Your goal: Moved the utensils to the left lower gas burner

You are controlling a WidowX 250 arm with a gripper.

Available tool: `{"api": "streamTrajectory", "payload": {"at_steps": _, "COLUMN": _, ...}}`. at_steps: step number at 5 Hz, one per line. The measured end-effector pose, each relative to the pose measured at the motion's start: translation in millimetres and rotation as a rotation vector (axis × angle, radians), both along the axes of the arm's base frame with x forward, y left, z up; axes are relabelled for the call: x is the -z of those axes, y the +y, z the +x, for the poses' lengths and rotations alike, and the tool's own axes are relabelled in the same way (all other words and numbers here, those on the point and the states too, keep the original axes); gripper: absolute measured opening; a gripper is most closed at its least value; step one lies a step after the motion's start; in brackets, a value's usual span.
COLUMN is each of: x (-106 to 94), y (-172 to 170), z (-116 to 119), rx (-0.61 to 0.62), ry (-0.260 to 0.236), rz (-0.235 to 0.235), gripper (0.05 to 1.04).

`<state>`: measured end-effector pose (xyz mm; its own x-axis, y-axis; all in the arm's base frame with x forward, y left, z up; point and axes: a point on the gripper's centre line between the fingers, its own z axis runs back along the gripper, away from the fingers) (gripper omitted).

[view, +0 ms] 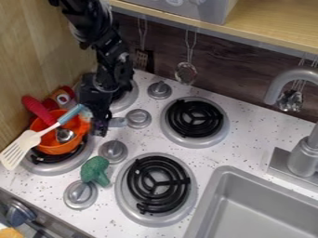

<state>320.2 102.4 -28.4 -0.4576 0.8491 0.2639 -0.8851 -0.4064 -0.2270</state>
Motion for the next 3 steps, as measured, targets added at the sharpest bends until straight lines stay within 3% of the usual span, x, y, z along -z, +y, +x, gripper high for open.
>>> {"api": "streamTrajectory", "payload": {"at_steps": 1, "x": -15.1, "y": -8.0, "z": 11.5, "rx": 0.039, "ry": -0.009, "rz": -0.019, "gripper": 0.999}}
{"api": "streamTrajectory", "payload": {"at_steps": 2, "x": -22.3, "y": -17.2, "z": 20.1, "rx": 0.142, "ry": 0.034, "rz": -0.073, "gripper": 0.999}}
{"api": "streamTrajectory", "payload": {"at_steps": 3, "x": -45.3, "y": -25.0, "z": 30.6, "rx": 0.325, "ry": 0.040, "rz": -0.095, "gripper": 0.999}}
